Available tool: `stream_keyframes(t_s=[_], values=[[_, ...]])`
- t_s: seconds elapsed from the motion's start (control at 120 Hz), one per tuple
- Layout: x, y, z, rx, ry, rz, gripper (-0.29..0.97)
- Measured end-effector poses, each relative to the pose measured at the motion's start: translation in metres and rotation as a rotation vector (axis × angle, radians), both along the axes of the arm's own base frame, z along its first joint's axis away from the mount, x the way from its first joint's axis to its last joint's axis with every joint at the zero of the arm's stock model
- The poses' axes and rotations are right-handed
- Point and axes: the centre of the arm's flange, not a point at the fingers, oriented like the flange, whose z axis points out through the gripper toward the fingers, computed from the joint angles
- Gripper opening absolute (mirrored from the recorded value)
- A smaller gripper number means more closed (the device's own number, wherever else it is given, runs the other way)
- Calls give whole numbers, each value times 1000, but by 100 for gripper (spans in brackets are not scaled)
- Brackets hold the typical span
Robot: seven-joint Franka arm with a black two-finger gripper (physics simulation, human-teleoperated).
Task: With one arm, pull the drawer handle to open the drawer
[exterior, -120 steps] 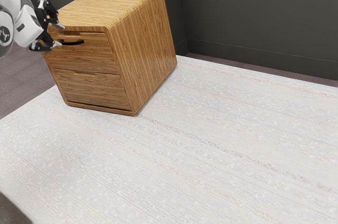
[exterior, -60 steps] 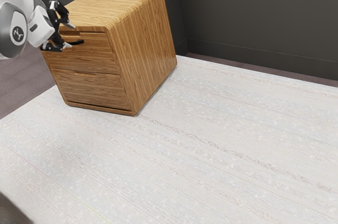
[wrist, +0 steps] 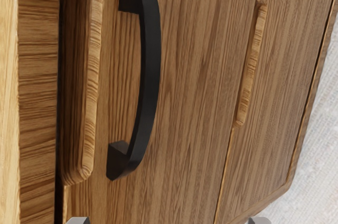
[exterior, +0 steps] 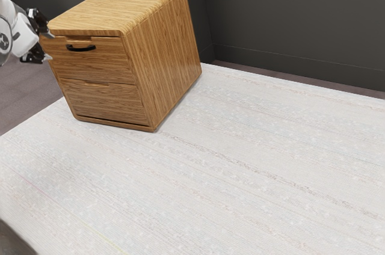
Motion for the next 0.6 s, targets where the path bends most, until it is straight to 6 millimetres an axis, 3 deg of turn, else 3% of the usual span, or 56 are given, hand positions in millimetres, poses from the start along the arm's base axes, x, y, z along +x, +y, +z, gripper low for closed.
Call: stream_keyframes(t_s=[0.2, 0.342, 0.433, 0.6], values=[[8, 1, -3, 2, 1, -2, 35], [25, -16, -7, 1, 5, -37, 35], [26, -17, -7, 1, 5, -39, 35], [34, -16, -22, -7, 26, -43, 35]])
